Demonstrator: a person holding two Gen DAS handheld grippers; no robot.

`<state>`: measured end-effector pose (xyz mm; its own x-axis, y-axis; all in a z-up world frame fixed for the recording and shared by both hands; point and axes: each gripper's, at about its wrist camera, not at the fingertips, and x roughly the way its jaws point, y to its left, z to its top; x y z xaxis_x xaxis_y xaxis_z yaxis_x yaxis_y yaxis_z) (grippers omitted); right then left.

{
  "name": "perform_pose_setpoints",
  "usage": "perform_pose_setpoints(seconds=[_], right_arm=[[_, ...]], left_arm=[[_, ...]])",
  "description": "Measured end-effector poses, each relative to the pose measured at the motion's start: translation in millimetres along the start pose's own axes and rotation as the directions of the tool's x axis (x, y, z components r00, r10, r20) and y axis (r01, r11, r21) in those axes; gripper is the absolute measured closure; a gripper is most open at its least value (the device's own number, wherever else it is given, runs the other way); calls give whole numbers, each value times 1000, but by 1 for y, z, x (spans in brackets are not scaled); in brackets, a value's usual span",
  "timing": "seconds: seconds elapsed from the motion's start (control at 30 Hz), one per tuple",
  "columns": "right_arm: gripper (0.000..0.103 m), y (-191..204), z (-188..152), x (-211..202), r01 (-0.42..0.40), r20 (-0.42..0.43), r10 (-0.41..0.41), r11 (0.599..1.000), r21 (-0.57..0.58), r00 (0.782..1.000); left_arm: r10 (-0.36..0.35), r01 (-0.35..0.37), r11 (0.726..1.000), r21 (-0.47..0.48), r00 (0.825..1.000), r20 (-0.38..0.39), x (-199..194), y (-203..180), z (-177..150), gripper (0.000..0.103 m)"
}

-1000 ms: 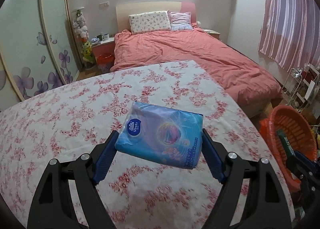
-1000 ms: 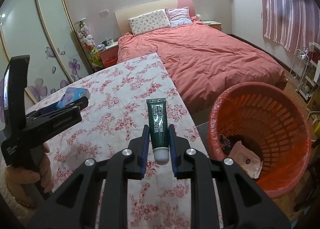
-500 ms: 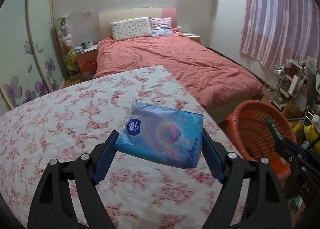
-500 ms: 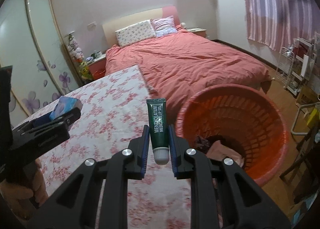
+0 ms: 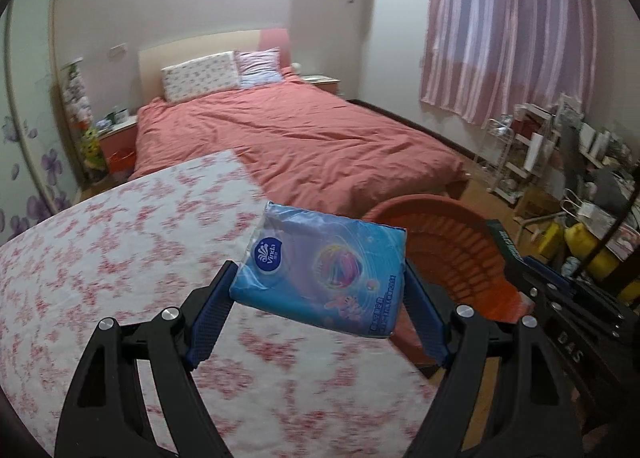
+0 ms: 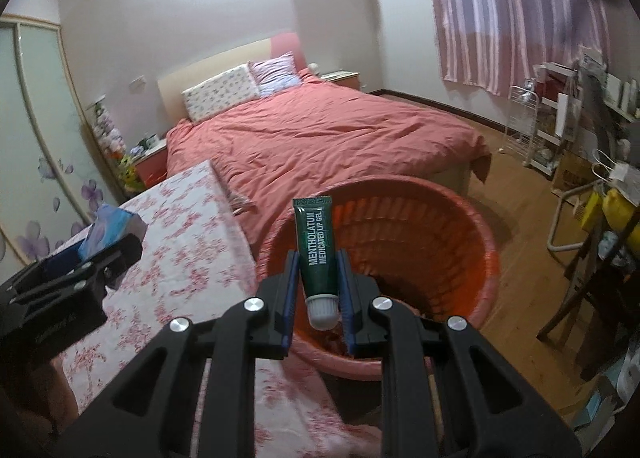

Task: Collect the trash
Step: 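Carry the blue tissue pack and green tube over the orange basket, then open both tools to drop the tissue pack and tube into the basket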

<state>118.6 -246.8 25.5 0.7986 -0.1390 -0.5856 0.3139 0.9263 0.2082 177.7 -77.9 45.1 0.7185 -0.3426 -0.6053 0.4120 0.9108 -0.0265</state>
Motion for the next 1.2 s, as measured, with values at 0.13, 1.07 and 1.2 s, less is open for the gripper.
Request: perform_pose_setpoints(seconds=[0.13, 1.07, 1.2], right_arm=[[84, -16, 3, -7, 14, 25, -15, 999, 30, 1000], [84, -81, 17, 17, -18, 56, 11, 991, 129, 998], [84, -83, 20, 22, -27, 60, 19, 991, 133, 998]], left_arm=[[-44, 44, 999, 22, 999, 9, 0, -17, 1, 24], [-139, 142, 986, 85, 990, -38, 50, -86, 0, 24], [-136, 139, 986, 88, 990, -43, 57, -90, 1, 24]])
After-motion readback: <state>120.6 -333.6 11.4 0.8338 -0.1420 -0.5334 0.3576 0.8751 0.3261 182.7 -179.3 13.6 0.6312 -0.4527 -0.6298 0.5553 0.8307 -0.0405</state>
